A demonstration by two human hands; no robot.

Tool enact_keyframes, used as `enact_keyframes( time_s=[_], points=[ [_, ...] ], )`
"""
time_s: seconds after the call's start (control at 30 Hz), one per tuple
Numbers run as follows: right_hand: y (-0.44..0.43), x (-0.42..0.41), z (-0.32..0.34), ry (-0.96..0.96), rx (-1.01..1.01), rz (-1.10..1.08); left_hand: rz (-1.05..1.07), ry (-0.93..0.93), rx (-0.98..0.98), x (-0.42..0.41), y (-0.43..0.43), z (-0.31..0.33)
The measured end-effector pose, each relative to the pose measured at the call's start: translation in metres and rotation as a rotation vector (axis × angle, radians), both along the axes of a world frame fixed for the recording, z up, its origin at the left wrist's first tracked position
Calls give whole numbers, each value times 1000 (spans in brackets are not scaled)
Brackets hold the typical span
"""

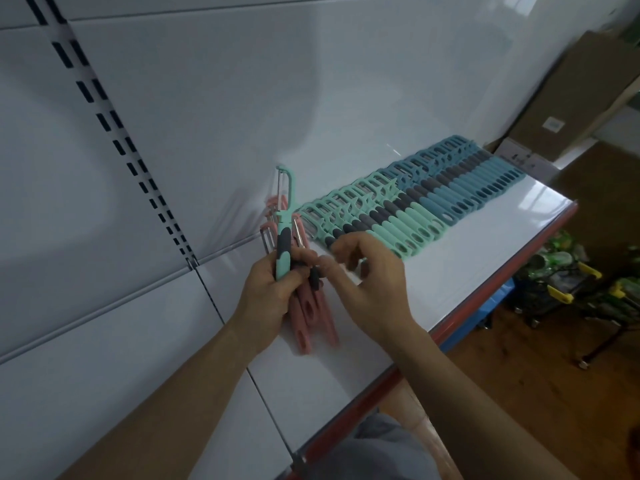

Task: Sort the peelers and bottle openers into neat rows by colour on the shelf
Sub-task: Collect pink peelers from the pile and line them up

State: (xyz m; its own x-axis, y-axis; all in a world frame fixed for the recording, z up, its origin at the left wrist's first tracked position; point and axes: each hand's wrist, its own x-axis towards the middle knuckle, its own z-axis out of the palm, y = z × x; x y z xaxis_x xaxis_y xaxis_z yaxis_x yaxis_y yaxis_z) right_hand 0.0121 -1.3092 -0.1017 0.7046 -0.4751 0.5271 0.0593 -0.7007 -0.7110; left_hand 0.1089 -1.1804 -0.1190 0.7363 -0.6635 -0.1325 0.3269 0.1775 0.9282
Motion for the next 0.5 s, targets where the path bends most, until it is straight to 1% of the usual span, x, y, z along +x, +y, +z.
enact_keyframes(
  time_s=[0.07,0.13,0.23,0.27,0.33,0.4,0.5],
  points=[
    [12,1,7,52,211,129,-26,16,-10,1,0,0],
    [21,8,10,78,353,111,-67,-51,-9,0,1,0],
    [22,17,13,91,434,-41,-115,-301,106,-3,1,1],
    [21,20,14,110,448,-51,-130,-357,132,-5,0,1],
    [18,24,15,170,451,-42,-146,-405,153,-7,0,2],
    [16,26,18,135,504,-18,-158,-390,130,-6,2,2],
    [10,24,26,-62,751,25,-86,-270,78,-5,5,2]
  ],
)
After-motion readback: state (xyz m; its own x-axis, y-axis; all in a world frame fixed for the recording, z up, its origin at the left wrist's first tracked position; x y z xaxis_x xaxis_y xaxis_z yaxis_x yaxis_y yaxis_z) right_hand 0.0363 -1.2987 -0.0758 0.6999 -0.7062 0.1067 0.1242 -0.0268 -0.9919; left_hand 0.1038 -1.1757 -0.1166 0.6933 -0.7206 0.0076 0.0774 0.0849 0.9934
